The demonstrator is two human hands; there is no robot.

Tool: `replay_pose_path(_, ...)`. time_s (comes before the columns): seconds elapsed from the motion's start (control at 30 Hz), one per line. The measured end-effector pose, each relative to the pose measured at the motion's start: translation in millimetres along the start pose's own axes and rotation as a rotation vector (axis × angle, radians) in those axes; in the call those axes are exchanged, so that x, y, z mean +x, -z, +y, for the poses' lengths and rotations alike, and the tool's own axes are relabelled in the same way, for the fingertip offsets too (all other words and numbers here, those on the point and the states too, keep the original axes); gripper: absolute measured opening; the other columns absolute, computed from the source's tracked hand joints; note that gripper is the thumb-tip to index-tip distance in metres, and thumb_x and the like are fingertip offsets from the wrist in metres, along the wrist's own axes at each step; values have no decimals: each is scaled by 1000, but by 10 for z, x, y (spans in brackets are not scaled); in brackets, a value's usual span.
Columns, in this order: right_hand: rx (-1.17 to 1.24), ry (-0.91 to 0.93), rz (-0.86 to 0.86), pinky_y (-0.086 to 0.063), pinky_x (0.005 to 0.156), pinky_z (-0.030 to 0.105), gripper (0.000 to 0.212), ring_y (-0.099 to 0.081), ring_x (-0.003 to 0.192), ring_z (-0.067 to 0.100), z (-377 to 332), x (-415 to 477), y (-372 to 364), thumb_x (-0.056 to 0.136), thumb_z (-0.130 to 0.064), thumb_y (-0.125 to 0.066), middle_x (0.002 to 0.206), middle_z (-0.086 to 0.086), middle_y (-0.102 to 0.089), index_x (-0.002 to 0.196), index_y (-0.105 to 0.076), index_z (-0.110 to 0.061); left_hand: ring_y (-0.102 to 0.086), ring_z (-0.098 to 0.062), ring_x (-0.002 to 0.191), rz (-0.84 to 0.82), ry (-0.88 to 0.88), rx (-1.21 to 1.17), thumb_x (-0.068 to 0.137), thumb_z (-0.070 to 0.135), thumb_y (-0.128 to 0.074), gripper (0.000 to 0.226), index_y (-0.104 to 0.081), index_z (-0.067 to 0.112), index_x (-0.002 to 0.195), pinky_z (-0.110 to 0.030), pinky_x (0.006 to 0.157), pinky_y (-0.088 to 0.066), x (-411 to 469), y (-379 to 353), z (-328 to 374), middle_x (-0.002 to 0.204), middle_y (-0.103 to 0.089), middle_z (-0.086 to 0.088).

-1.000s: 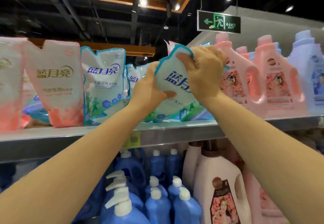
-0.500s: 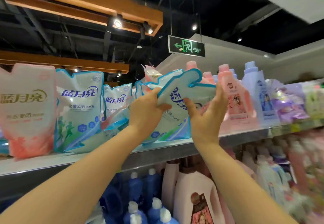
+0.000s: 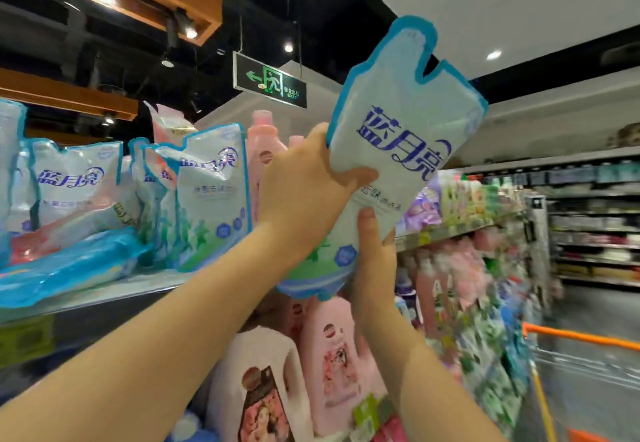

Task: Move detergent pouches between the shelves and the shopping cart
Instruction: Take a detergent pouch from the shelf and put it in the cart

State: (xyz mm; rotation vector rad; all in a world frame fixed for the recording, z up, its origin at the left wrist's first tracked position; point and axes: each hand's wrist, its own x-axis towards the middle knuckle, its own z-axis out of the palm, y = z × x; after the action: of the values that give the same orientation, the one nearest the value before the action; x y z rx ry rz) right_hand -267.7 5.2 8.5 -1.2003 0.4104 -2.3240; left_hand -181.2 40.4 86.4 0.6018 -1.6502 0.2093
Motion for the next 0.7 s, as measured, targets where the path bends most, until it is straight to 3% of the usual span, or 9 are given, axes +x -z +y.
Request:
replay_pose_path(0.13, -106, 3, 84, -50, 94, 33, 66, -62, 111, 17, -258, -72, 782, 73, -49, -64, 124, 0, -63, 131, -49, -21, -59, -23, 100, -130, 20, -79, 67, 50, -75, 58, -56, 21, 114, -31, 82, -45, -183, -635, 383, 109, -65, -3)
replay_pose_path(0.23, -176, -35, 147, -51, 91, 31, 40, -65, 101, 9, -474, -30, 1486, 79, -45, -69, 113, -7, -66, 115, -53, -36, -62, -21, 99, -224, 62, -200, 67, 50, -75, 58, -57, 23, 115, -34, 84, -48, -405, -1192, 716, 105, -69, 1)
replay_pose_path(0.3, -247, -16, 242, -51, 85, 26, 41, -65, 92, 4, -602, 20, 1979, 74, -49, -69, 108, -10, -67, 111, -51, -41, -62, -20, 100, -287, 104, -270, 67, 49, -74, 55, -58, 24, 113, -33, 85, -48, -563, -1611, 931, 106, -69, 3)
replay_pose_path(0.37, -296, -18, 351, -53, 79, 26, 59, -67, 90, 10, -723, 44, 2433, 67, -50, -67, 105, -6, -69, 121, -55, -29, -61, -20, 100, -366, 150, -346, 69, 48, -74, 55, -55, 22, 113, -33, 84, -47, -711, -2044, 1142, 106, -68, 2)
replay_pose_path(0.5, -311, -84, 560, -53, 80, 42, 30, -66, 81, 24, -857, 77, 3261, 76, -37, -71, 93, 5, -70, 98, -62, -19, -60, -20, 96, -595, 264, -505, 74, 44, -71, 51, -50, 19, 113, -29, 80, -47, -990, -2824, 1440, 100, -62, 3)
replay_pose_path(0.63, -404, -129, 744, -52, 87, 53, 62, -66, 89, 33, -881, 123, 4229, 52, -60, -76, 97, 14, -69, 96, -61, -18, -60, -6, 78, -868, 406, -707, 79, 35, -69, 31, -52, 26, 103, -14, 66, -46, -1498, -3726, 1562, 94, -63, 7)
replay_pose_path(0.7, -481, -153, 817, -51, 87, 55, 68, -66, 95, 36, -850, 140, 4710, 49, -62, -77, 101, 15, -70, 98, -62, -18, -62, 1, 71, -958, 495, -836, 81, 26, -68, 28, -53, 27, 105, -11, 64, -50, -1819, -4183, 1586, 96, -66, 6)
